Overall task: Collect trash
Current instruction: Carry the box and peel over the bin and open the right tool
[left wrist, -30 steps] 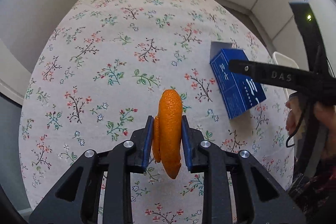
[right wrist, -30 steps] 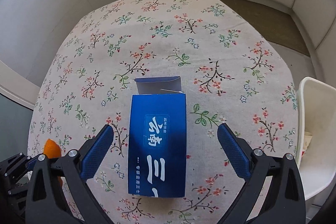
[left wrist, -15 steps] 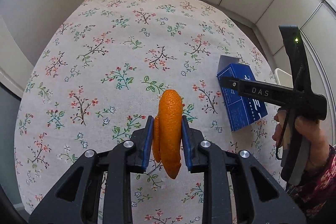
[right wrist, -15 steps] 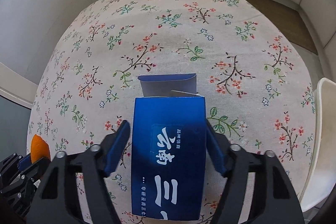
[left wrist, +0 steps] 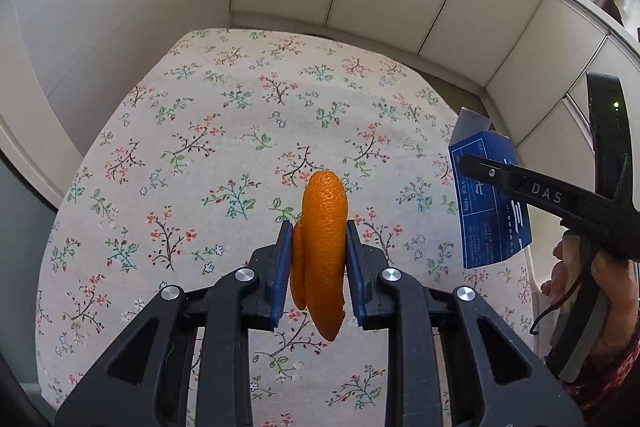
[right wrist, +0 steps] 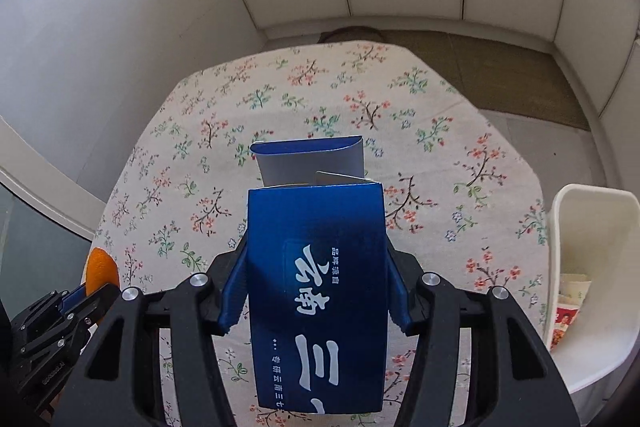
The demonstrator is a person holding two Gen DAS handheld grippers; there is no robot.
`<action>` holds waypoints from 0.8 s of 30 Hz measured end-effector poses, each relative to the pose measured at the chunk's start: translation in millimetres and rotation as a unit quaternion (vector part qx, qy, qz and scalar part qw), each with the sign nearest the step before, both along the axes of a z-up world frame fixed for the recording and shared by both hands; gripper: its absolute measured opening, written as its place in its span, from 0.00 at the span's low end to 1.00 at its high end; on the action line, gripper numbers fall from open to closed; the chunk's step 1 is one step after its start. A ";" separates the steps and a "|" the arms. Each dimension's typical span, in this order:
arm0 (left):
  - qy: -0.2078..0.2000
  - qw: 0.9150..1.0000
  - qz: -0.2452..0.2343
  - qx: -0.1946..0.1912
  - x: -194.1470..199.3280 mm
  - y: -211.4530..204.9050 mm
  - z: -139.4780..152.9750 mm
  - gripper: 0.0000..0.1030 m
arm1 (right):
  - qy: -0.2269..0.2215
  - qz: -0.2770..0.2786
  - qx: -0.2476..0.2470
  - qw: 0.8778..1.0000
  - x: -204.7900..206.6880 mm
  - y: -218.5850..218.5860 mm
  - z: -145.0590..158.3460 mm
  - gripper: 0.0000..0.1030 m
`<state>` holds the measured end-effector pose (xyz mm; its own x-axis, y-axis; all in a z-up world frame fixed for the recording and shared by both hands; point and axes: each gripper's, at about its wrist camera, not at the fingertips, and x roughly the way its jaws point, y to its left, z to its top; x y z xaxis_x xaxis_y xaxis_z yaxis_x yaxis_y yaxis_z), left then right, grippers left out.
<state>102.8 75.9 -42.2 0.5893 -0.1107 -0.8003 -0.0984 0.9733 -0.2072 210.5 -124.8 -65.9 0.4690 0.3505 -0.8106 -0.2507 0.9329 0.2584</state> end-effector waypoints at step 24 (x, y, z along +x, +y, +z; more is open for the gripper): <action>-0.087 0.993 -0.083 -0.019 21.4 -132.6 65.5 0.24 | -0.154 -0.156 -0.008 0.976 -57.0 -170.9 103.4 0.54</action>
